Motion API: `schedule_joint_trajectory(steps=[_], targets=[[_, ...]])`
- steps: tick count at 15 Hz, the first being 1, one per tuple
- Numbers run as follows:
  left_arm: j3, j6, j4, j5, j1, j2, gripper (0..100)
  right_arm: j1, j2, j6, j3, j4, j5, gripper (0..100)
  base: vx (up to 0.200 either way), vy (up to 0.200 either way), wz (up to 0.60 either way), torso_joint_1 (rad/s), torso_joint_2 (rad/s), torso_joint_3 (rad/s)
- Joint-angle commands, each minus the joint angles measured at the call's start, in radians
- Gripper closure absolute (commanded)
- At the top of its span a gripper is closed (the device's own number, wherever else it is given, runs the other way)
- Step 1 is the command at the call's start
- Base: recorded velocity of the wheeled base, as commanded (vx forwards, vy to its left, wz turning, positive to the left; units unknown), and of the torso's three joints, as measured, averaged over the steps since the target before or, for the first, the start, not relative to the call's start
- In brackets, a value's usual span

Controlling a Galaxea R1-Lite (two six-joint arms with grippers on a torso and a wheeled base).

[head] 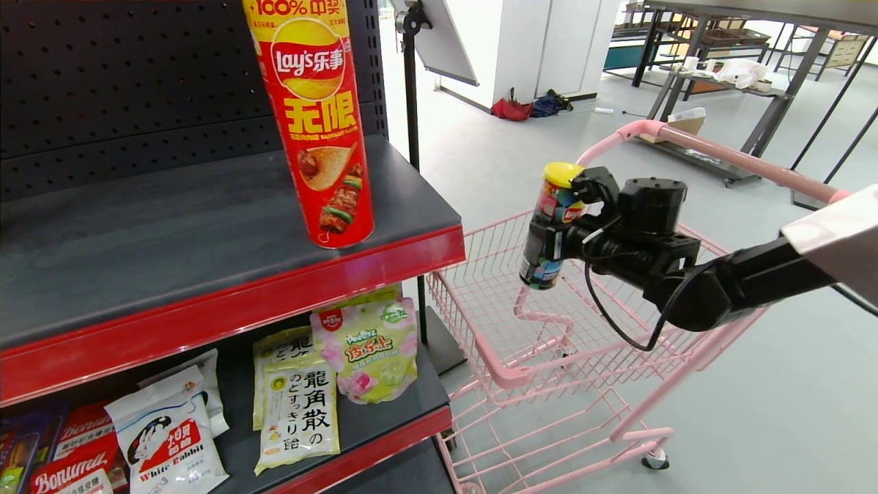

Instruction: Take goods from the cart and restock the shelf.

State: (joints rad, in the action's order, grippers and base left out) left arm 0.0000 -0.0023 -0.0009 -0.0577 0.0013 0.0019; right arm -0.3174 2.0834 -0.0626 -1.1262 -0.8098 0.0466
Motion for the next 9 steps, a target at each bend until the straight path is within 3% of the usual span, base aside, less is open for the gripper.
schedule_joint_trajectory(steps=[1, 3, 9], targets=[[0.0, -0.001, -0.001, 0.001, 0.0, 0.0, 0, -0.002, -0.267, -0.131, 0.095, 0.13, -0.034, 100, 0.0, 0.0, 0.0, 0.0, 0.0, 0.0], [0.0, -0.001, -0.001, 0.001, 0.0, 0.0, 0, -0.005, -0.408, -0.189, 0.226, 0.153, -0.082, 100, 0.0, 0.0, 0.0, 0.0, 0.0, 0.0], [0.0, -0.001, -0.001, 0.001, 0.0, 0.0, 0, 0.021, -0.898, -0.181, 0.618, 0.204, -0.238, 100, 0.0, 0.0, 0.0, 0.0, 0.0, 0.0]])
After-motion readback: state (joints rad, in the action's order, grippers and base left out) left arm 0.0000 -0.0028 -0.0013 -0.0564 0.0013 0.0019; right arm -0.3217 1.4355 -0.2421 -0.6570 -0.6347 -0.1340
